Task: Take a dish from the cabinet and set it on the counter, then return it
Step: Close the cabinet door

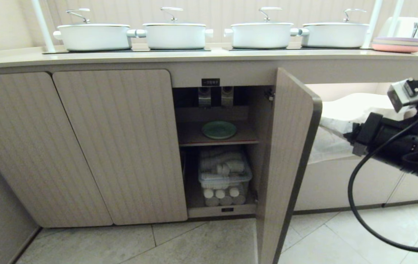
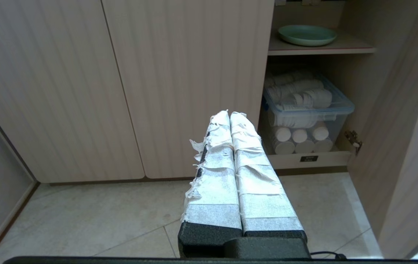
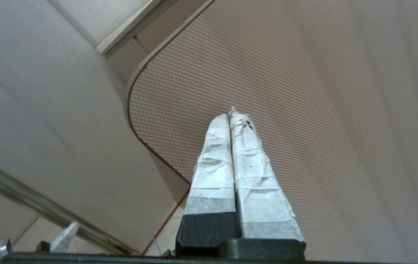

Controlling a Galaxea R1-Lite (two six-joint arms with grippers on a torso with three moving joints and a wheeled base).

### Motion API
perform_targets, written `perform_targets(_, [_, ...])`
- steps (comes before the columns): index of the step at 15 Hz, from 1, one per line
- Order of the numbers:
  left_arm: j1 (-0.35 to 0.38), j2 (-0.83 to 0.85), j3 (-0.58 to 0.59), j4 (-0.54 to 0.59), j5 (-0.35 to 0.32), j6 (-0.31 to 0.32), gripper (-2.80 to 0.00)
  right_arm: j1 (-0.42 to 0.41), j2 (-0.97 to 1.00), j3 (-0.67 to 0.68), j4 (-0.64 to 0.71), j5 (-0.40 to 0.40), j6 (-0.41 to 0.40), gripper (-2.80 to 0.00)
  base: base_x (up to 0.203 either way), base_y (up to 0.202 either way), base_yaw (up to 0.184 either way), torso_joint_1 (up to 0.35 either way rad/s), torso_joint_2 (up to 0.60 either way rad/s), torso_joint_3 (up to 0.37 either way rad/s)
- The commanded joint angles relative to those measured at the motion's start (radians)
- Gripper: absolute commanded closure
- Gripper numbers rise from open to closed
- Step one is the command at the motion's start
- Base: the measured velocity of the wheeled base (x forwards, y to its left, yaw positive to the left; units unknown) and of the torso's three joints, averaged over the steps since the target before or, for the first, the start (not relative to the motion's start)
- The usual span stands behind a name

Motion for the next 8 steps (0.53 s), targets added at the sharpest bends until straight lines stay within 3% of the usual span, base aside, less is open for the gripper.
perform_targets(1, [-0.001,0.000,0.000,0.000,-0.001,0.000,0.00,0.032,0.029,-0.014,-0.006,0.002,-0.017,0.00,0.000,0.000,0.000,0.000,0.00,0.000])
perform_targets(3, [-0.001,0.000,0.000,0.000,-0.001,0.000,0.00,0.049,0.049,-0.029,-0.008,0.003,-0.061,0.00,0.000,0.000,0.000,0.000,0.00,0.000])
perform_targets(8, [-0.001,0.000,0.000,0.000,-0.001,0.000,0.00,0.058,0.100,-0.091,-0.006,0.002,-0.064,0.00,0.000,0.000,0.000,0.000,0.00,0.000])
